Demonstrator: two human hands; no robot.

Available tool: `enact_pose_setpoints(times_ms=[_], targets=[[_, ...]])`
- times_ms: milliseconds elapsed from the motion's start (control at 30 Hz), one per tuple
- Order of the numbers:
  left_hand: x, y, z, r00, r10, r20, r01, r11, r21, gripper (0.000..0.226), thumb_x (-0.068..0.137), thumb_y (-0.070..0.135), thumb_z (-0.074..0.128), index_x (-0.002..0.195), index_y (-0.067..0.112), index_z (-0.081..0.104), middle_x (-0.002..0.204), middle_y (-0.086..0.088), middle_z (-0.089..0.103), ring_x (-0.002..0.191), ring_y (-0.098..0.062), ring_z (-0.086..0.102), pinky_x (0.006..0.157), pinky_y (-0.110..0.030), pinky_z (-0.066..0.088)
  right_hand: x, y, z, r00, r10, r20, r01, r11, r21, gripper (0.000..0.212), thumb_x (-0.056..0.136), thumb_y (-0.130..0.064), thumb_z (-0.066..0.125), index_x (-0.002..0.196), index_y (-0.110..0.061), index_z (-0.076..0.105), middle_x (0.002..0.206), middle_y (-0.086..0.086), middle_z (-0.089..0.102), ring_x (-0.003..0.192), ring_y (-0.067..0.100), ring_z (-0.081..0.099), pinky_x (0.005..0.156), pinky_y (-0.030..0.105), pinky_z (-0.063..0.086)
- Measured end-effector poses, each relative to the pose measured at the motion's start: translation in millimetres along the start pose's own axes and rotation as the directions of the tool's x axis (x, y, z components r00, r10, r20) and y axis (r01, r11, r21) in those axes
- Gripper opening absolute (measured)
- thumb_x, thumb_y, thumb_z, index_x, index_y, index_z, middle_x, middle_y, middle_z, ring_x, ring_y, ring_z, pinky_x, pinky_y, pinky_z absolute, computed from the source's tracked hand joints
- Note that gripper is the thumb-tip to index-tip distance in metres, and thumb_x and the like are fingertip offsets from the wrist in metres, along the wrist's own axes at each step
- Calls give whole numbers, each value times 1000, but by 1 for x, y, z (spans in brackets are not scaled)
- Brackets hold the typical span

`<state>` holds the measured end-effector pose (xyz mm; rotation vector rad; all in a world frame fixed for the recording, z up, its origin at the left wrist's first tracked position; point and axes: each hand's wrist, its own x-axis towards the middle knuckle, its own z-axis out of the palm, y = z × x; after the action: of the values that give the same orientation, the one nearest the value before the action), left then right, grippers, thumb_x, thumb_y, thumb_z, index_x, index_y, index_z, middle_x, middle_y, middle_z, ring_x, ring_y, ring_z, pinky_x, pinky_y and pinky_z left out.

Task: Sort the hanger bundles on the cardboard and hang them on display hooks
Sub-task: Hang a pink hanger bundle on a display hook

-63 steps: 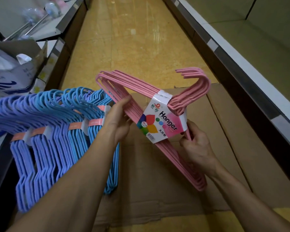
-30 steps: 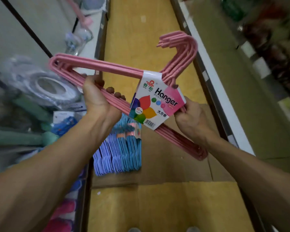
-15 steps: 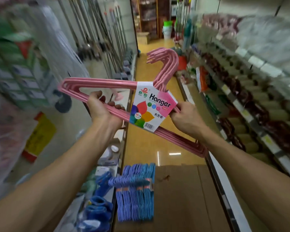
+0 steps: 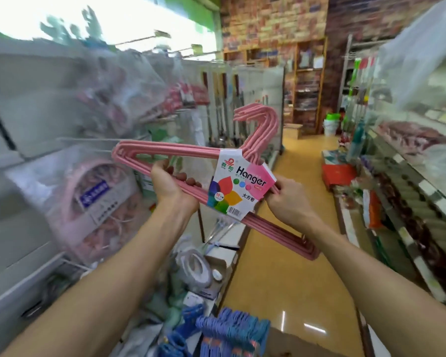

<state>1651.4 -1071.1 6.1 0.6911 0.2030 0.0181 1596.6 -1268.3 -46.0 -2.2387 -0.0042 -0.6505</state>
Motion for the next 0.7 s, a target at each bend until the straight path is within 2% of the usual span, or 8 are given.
enact_pose_setpoints(times_ms=[100, 167, 267, 333, 500, 567, 633, 700], targets=[[-36, 20, -2, 995, 102, -13, -103, 994, -48, 37, 93, 33, 45, 59, 23, 33, 47, 6, 31, 40, -11, 31, 43, -14, 30, 4, -12, 2, 995, -87, 40, 85, 995, 47, 10, 93, -17, 57, 85, -16, 65, 78, 1, 68, 67, 19, 57, 59, 32, 46], [-59, 32, -5, 987, 158, -18, -159, 984, -85, 42, 96, 32, 42, 56, 21, 37, 40, 4, 38, 32, -11, 38, 39, -11, 35, 3, -24, 7, 988, -143, 65, 136, 985, 101, 11, 93, -17, 58, 85, -21, 65, 80, -1, 69, 71, 23, 62, 63, 40, 51], [-82, 55, -21, 966, 250, -67, -256, 960, -111, 35, 94, 29, 47, 61, 22, 37, 47, 3, 38, 36, -13, 39, 44, -16, 36, -3, -49, 19, 970, -225, 94, 207, 963, 172, 31, 93, -18, 59, 72, -40, 55, 69, -12, 63, 62, 15, 54, 57, 32, 41], [-93, 76, -37, 941, 309, -137, -320, 945, -69, 27, 90, 29, 50, 68, 22, 37, 56, 2, 34, 45, -13, 34, 50, -22, 31, -9, -68, 30, 958, -257, 124, 229, 951, 207, 31, 92, -19, 62, 70, -39, 53, 63, -17, 60, 61, 10, 51, 55, 26, 38], [-128, 124, -77, 853, 453, -257, -473, 881, -15, 20, 84, 31, 55, 75, 21, 39, 61, 2, 36, 49, -14, 35, 53, -26, 34, -28, -123, 61, 899, -390, 198, 314, 890, 330, 19, 90, -15, 63, 85, -33, 59, 71, -16, 64, 68, 13, 60, 60, 27, 40], [-150, 144, -92, 808, 509, -296, -536, 844, -11, 23, 85, 31, 55, 72, 21, 39, 60, 2, 36, 50, -14, 37, 54, -27, 34, -38, -148, 75, 871, -439, 221, 332, 857, 393, 15, 90, -15, 64, 94, -30, 64, 75, -18, 66, 68, 5, 61, 61, 22, 43], [-174, 163, -105, 756, 566, -329, -602, 799, -8, 23, 85, 31, 55, 71, 22, 40, 59, 3, 38, 52, -13, 38, 56, -27, 35, -50, -174, 87, 840, -489, 234, 345, 815, 465, 24, 91, -16, 64, 113, -26, 68, 84, -19, 69, 75, -2, 64, 66, 22, 49], [-201, 182, -120, 693, 624, -363, -669, 743, 1, 22, 85, 31, 55, 71, 22, 40, 59, 4, 38, 52, -12, 37, 57, -27, 34, -64, -203, 96, 799, -549, 245, 372, 772, 516, 34, 93, -13, 64, 125, -25, 64, 89, -20, 69, 76, -10, 64, 67, 14, 52]])
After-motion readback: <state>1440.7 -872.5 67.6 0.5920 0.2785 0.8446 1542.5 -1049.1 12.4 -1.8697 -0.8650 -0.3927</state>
